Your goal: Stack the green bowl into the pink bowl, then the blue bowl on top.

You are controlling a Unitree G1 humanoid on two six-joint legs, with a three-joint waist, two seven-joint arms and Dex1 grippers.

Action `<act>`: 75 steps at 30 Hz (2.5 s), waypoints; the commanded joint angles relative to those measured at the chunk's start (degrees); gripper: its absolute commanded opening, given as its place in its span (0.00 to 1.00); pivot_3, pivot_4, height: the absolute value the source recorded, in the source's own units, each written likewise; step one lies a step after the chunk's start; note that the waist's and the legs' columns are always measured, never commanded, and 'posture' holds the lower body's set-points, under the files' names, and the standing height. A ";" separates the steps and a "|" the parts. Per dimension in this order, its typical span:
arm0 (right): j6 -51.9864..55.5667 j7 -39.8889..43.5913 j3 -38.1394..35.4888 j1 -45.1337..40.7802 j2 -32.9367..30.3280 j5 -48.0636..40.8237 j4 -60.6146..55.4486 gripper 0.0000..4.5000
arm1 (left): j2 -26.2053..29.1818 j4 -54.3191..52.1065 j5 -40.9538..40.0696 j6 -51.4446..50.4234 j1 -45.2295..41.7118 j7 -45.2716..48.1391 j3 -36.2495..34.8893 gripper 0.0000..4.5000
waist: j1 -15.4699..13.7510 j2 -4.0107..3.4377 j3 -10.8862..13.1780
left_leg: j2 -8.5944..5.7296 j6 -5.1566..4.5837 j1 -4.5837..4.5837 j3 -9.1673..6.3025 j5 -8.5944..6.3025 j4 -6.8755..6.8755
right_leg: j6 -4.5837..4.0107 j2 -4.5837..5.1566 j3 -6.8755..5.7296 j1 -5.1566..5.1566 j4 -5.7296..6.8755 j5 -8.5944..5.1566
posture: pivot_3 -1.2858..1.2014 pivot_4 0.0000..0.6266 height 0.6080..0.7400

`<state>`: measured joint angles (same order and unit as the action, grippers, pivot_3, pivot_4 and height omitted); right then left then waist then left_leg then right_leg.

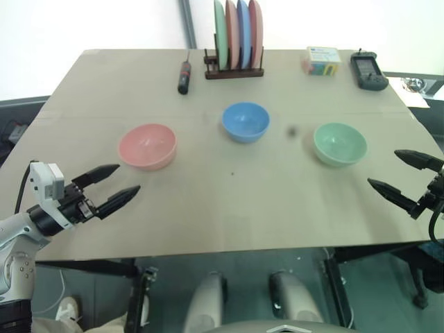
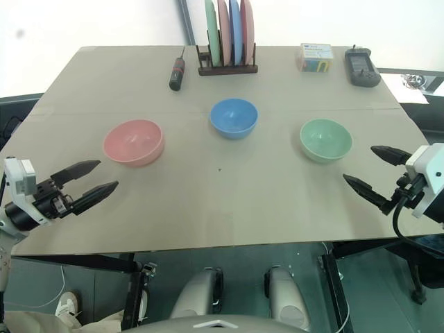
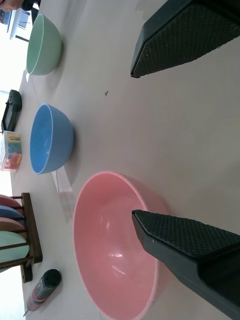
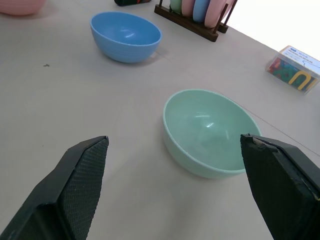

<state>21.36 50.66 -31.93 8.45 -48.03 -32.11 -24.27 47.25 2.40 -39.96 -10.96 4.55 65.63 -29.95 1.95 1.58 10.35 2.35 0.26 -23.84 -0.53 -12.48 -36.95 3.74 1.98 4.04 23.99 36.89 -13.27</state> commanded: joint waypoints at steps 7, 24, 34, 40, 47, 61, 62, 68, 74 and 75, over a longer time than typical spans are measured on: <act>-0.06 -2.41 5.88 -7.13 0.62 0.41 -0.96 0.98 | -2.62 -6.55 2.02 -0.73 -2.86 -6.84 1.13 1.00 | 0.06 0.02 -0.01 | 0.00 0.00 0.05 -0.02 0.00 -0.03 | 0.00 -0.02 0.00 -0.07 0.03 0.02 | 0.52 0.24 1.00; -2.94 -2.73 39.10 -30.79 16.54 8.50 1.46 0.98 | 14.11 -23.42 30.88 -36.83 -24.53 -30.14 30.93 1.00 | 0.35 0.01 0.06 | -0.01 0.00 0.00 -0.12 0.01 -0.06 | -0.17 -0.16 0.01 -0.01 0.19 0.15 | 0.52 0.24 1.00; -2.99 -1.50 41.06 -36.55 19.63 9.66 4.11 1.00 | 14.48 -21.82 34.65 -42.78 -33.93 -25.52 40.24 0.38 | 0.23 0.06 0.11 | -0.01 0.00 -0.08 -0.16 0.01 -0.04 | 0.00 -0.19 -0.01 0.08 0.25 0.29 | 0.52 0.24 1.00; -1.41 -1.97 40.37 -37.10 19.94 8.44 2.86 1.00 | 13.91 -20.81 35.62 -41.01 -33.97 -24.04 40.78 0.02 | 0.25 0.07 0.12 | -0.01 0.00 -0.07 -0.17 0.01 -0.11 | 0.00 -0.19 -0.02 0.10 0.41 0.28 | 0.52 0.24 1.00; 0.07 -3.38 39.48 -36.40 19.09 8.49 1.33 1.00 | 10.86 -24.01 30.34 -37.31 -34.52 -19.28 37.67 0.02 | 0.07 0.09 0.13 | -0.02 0.00 -0.04 -0.17 0.01 -0.27 | 0.00 -0.19 -0.01 0.13 0.71 0.27 | 0.52 0.24 1.00; 3.83 -9.25 29.78 -22.07 13.43 7.51 -9.14 1.00 | -2.63 -15.11 29.99 -13.84 -41.91 0.14 51.83 0.15 | -0.31 0.10 0.13 | -0.04 -0.02 0.05 -0.13 0.02 -0.48 | -0.01 -0.27 0.11 0.08 0.86 0.03 | 0.52 0.24 1.00; 3.99 -9.54 29.23 -21.25 13.23 7.42 -9.68 1.00 | -2.82 -14.65 30.00 -13.34 -42.28 1.21 52.06 0.19 | -0.17 0.11 0.13 | -0.04 -0.02 0.05 -0.13 0.02 -0.48 | 0.00 -0.27 0.11 0.08 0.88 0.03 | 0.52 0.24 1.00; 3.63 -9.76 25.61 -15.83 10.96 7.64 -11.17 1.00 | -3.74 -14.25 28.03 -16.14 -43.11 1.47 48.69 0.67 | 0.01 0.10 0.13 | -0.04 -0.02 0.00 -0.16 0.02 -0.44 | 0.03 -0.26 0.10 0.09 0.85 0.24 | 0.52 0.24 1.00; 5.48 -16.35 25.94 -17.44 8.66 16.40 -4.80 1.00 | -6.93 -18.52 15.25 -16.85 -36.27 -2.19 31.36 0.84 | 0.56 0.09 0.12 | -0.01 -0.02 0.06 -0.11 0.02 -0.45 | 0.20 -0.24 0.12 0.08 0.85 0.13 | 0.52 0.24 1.00; 6.57 -17.78 27.08 -18.85 8.33 18.50 -3.02 1.00 | -8.72 -18.46 14.35 -12.12 -33.85 -3.15 27.92 0.84 | 0.64 -0.06 0.04 | -0.01 -0.02 0.08 -0.11 0.02 -0.45 | 0.20 -0.25 0.13 0.08 0.88 0.13 | 0.52 0.24 1.00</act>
<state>26.85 35.80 -4.91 -8.12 -38.99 -16.91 -28.69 41.07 -14.64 -21.79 -28.76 -31.62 64.39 3.84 2.58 1.52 10.39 2.35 0.24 -23.72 -0.57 -12.46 -37.40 3.89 1.75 4.20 24.08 37.75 -13.14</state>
